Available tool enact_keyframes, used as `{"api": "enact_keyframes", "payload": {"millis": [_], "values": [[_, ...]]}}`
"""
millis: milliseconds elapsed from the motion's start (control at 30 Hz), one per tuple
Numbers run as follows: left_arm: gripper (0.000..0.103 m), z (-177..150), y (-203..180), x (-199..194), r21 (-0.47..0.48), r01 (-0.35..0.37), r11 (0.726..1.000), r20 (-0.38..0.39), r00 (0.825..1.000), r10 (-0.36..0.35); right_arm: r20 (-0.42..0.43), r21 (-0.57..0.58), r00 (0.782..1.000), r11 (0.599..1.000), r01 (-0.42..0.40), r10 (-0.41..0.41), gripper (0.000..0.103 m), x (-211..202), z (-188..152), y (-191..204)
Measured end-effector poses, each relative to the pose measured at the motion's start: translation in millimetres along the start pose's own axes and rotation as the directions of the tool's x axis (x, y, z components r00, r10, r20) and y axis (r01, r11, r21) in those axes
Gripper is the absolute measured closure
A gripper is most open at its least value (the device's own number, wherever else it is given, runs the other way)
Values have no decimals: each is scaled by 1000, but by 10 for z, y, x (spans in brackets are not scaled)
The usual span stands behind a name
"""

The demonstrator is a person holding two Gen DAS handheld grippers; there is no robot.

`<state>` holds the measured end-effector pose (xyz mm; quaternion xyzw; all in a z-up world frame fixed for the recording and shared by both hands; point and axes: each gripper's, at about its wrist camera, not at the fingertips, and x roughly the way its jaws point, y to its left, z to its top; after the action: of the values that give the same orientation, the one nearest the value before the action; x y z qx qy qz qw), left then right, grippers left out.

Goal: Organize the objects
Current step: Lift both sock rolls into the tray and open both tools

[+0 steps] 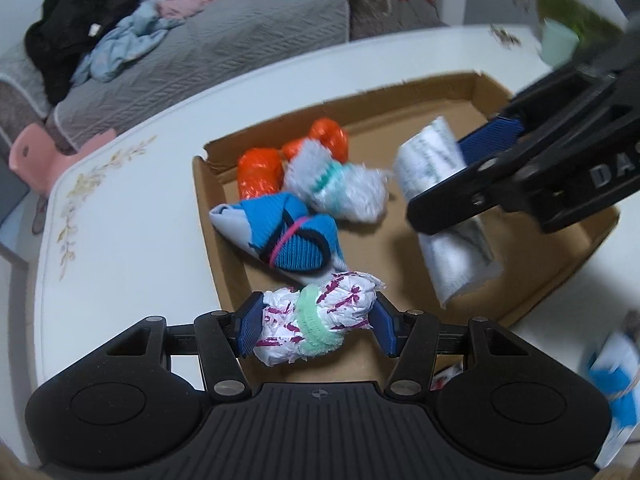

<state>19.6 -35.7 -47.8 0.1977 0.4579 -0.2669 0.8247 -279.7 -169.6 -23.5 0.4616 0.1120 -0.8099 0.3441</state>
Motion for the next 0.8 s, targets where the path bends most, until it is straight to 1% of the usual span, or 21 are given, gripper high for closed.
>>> {"api": "enact_keyframes", "payload": {"millis": [67, 100, 200, 300, 400, 467, 500, 600, 667, 800], "values": [[41, -30, -37, 35, 59, -25, 998, -9, 1000, 25, -21, -18, 1000, 1000, -2, 1, 59, 60, -13, 24], [41, -44, -50, 48, 81, -24, 996, -11, 1000, 25, -30, -28, 1000, 1000, -4, 3, 59, 82, -21, 37], [41, -73, -111, 94, 136, -32, 990, -17, 999, 35, -50, -59, 999, 998, 7, -10, 59, 164, -28, 86], [41, -91, -173, 151, 184, -45, 982, -24, 998, 51, -66, -62, 998, 998, 7, -11, 59, 252, -24, 86], [41, -80, -158, 189, 176, -44, 983, -27, 998, 50, -70, -66, 997, 998, 14, -18, 59, 277, -38, 99], [39, -81, -142, 221, 166, -50, 985, -30, 998, 56, -70, -65, 997, 998, 19, -23, 59, 291, -47, 101], [36, -84, -138, 236, 163, -51, 985, -32, 998, 57, -71, -63, 997, 998, 16, -20, 58, 293, -51, 102], [34, -88, -147, 248, 161, -49, 986, -34, 998, 55, -66, -58, 998, 998, 13, -17, 54, 292, -58, 104], [29, -90, -173, 235, 169, -47, 984, -34, 998, 53, -62, -52, 998, 999, 8, -11, 50, 293, -58, 97], [21, -70, -204, 183, 178, -55, 982, -13, 998, 58, -54, -40, 998, 999, 10, -12, 47, 273, -56, 70]]}}
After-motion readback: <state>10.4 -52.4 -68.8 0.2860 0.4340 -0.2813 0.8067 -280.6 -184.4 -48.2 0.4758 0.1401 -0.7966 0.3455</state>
